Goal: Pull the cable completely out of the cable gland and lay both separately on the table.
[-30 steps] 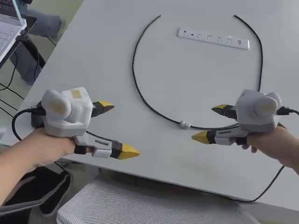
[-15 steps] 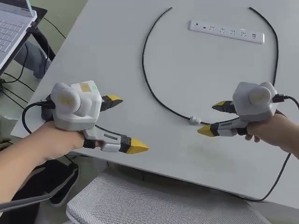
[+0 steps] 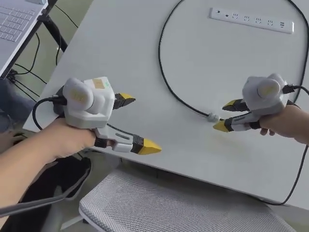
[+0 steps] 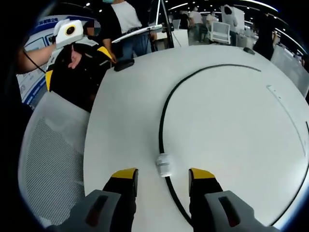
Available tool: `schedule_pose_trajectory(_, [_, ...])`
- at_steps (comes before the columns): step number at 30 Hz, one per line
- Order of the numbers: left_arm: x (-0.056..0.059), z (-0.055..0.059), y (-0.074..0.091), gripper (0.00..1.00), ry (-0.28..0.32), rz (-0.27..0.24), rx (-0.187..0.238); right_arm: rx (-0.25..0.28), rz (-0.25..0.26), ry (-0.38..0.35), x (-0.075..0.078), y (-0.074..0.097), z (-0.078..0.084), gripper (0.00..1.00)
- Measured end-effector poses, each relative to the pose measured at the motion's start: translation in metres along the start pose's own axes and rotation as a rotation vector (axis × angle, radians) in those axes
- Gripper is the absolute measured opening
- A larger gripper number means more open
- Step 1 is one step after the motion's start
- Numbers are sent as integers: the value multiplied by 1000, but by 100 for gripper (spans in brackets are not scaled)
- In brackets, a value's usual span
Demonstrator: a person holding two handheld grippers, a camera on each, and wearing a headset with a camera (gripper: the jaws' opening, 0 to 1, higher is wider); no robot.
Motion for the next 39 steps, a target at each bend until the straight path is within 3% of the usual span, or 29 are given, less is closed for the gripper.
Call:
schedule_pose_trajectory(8, [1,0,-1,94,9,9,-4,-27,-27,47,0,-8,2,22])
schedule_pose_trajectory(16, [2,0,-2,93,14,16,-6,-45,-35,59,0,-8,4,12])
schedule_pose_trajectory(39, [11,2,-2,90,24,36,-7,-70,-32,23,-5,-6,0,6])
Point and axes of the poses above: the centre of the closed fingertips' face, and the gripper's own axes: y roughly backward along the fingers, x roughly to its right, z roughly out of its underside, the point moved 1 cm from there along y, roughly backward along the fingers, and after that the axes turned 4 degrees about -x, right-handed, at the moved point
